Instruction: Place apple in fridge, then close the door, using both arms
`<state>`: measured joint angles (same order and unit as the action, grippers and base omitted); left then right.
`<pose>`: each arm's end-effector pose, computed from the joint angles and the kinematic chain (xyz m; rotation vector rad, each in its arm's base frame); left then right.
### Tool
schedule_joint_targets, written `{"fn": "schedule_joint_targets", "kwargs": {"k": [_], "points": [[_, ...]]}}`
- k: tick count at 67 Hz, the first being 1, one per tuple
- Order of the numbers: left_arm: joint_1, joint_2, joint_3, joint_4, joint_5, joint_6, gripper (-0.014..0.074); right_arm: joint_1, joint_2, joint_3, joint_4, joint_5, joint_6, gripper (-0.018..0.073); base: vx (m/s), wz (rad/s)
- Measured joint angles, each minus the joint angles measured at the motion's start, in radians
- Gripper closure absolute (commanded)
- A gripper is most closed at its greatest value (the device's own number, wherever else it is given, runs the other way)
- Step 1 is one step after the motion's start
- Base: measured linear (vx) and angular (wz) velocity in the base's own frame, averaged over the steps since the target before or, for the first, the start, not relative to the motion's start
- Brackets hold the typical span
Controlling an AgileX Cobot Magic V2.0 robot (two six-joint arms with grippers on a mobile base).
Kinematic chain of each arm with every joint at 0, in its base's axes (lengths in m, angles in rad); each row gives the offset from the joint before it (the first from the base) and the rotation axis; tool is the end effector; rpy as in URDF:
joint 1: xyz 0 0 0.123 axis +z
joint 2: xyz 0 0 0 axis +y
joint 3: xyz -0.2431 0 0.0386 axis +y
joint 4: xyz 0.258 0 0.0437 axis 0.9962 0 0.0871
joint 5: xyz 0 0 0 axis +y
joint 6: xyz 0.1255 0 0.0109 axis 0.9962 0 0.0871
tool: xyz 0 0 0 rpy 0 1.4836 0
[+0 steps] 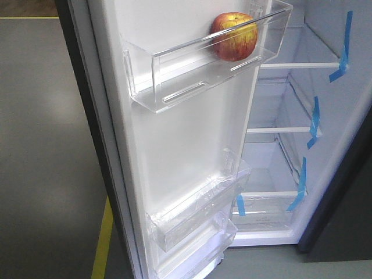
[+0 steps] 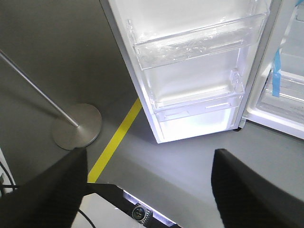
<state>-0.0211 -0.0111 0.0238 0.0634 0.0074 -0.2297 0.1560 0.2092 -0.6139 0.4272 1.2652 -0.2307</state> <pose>0.1407 -0.0029 0.2077 -0.1096 1.5015 -0.1503 0.0665 0.0609 0.2745 -0.4897 2.2398 0.5007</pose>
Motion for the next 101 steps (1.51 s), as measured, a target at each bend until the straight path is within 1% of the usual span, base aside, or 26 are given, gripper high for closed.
{"fn": "schedule_joint_targets", "kwargs": {"k": [5, 9, 14, 21, 29, 38, 47, 52, 63, 72, 83, 89, 93, 101], "points": [[0.0, 0.0, -0.016, 0.0, -0.001, -0.053, 0.0603, 0.0, 0.0, 0.0, 0.0, 0.0, 0.0, 0.0043, 0.0, 0.0], [0.0, 0.0, -0.051, 0.0, 0.0, -0.078, 0.0603, 0.0, 0.0, 0.0, 0.0, 0.0, 0.0, 0.0043, 0.0, 0.0], [0.0, 0.0, -0.119, 0.0, 0.018, -0.089, 0.0603, 0.0, 0.0, 0.0, 0.0, 0.001, 0.0, 0.0043, 0.0, 0.0], [0.0, 0.027, -0.231, 0.001, 0.08, -0.09, 0.0603, 0.0, 0.0, 0.0, 0.0, 0.001, 0.0, 0.0043, 0.0, 0.0], [0.0, 0.144, -0.36, 0.026, 0.204, -0.089, 0.0603, 0.0, 0.0, 0.0, 0.0, 0.003, 0.0, 0.0043, 0.0, 0.0], [0.0, 0.329, -0.489, 0.084, 0.35, -0.089, 0.0603, 0.0, 0.0, 0.0, 0.0, 0.004, 0.0, 0.0043, 0.0, 0.0], [0.0, 0.527, -0.607, 0.106, 0.464, -0.085, 0.0603, 0.0, 0.0, 0.0, 0.0, 0.004, 0.0, 0.0043, 0.0, 0.0], [0.0, 0.639, -0.675, 0.107, 0.522, -0.063, 0.0603, 0.0, 0.0, 0.0, 0.0, 0.004, 0.0, 0.0043, 0.0, 0.0], [0.0, 0.881, -0.849, 0.106, 0.671, 0.025, 0.0603, 0.0, 0.0, 0.0, 0.001, 0.004, 0.0, 0.0043, 0.0, 0.0], [0.0, 1.057, -0.975, 0.065, 0.763, 0.102, 0.0603, 0.0, 0.0, 0.0, 0.001, 0.004, 0.0, 0.0043, 0.0, 0.0], [0.0, 1.219, -1.085, -0.063, 0.78, 0.215, 0.0603, 0.0, 0.0, 0.0, 0.001, 0.005, 0.0, 0.0043, 0.0, 0.0], [0.0, 1.297, -1.141, -0.117, 0.774, 0.268, 0.0603, 0.0, 0.0, 0.0, 0.001, 0.005, 0.0, 0.0043, 0.0, 0.0], [0.0, 1.337, -1.173, -0.139, 0.77, 0.282, 0.0603, 0.0, 0.0, 0.0, 0.001, 0.005, 0.0, 0.0043, 0.0, 0.0], [0.0, 1.424, -1.248, -0.159, 0.746, 0.294, 0.0603, 0.0, 0.0, 0.0, 0.001, 0.005, 0.0, 0.0043, 0.0, 0.0]]}}
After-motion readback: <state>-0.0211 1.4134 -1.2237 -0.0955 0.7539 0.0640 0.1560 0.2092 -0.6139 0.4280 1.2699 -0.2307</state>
